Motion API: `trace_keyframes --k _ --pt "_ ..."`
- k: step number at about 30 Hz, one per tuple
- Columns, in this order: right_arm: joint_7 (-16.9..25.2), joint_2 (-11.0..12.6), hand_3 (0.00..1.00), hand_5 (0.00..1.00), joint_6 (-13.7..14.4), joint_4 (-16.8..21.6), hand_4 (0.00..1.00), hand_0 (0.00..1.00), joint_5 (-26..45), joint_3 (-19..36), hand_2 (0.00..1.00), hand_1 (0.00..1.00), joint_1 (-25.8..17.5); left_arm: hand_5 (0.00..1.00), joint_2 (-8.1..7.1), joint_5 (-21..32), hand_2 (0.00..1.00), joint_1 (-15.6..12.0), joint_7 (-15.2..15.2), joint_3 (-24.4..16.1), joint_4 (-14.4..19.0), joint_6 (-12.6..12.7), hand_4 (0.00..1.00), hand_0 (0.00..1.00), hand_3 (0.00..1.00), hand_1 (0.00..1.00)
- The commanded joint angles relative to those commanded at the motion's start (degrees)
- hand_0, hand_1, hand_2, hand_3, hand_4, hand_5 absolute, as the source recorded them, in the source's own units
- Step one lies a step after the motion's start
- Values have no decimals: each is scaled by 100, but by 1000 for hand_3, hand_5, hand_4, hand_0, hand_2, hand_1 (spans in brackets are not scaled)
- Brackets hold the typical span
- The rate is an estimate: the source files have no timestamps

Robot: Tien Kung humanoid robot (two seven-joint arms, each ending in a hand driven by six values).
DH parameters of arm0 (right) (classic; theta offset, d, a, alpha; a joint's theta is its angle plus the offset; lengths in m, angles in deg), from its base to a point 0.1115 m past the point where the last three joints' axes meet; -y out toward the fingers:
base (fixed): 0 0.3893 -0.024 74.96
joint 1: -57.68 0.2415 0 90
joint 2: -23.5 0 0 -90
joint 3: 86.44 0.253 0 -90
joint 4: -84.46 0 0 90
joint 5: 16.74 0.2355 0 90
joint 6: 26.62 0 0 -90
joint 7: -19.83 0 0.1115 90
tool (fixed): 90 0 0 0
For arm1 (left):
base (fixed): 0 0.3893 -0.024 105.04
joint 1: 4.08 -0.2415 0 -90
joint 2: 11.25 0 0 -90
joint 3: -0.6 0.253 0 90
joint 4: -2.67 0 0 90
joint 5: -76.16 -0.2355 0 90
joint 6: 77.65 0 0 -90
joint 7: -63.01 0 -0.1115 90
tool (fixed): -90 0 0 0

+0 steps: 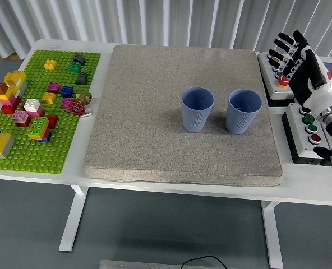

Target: Pick cup pour cup place

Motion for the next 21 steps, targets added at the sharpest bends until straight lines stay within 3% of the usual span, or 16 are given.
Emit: trace_keyframes --k 21 --pt "4 8 868 998 -13 -2 755 908 26 5 904 851 11 998 0 7 871 6 13 23 -4 3 520 766 779 829"
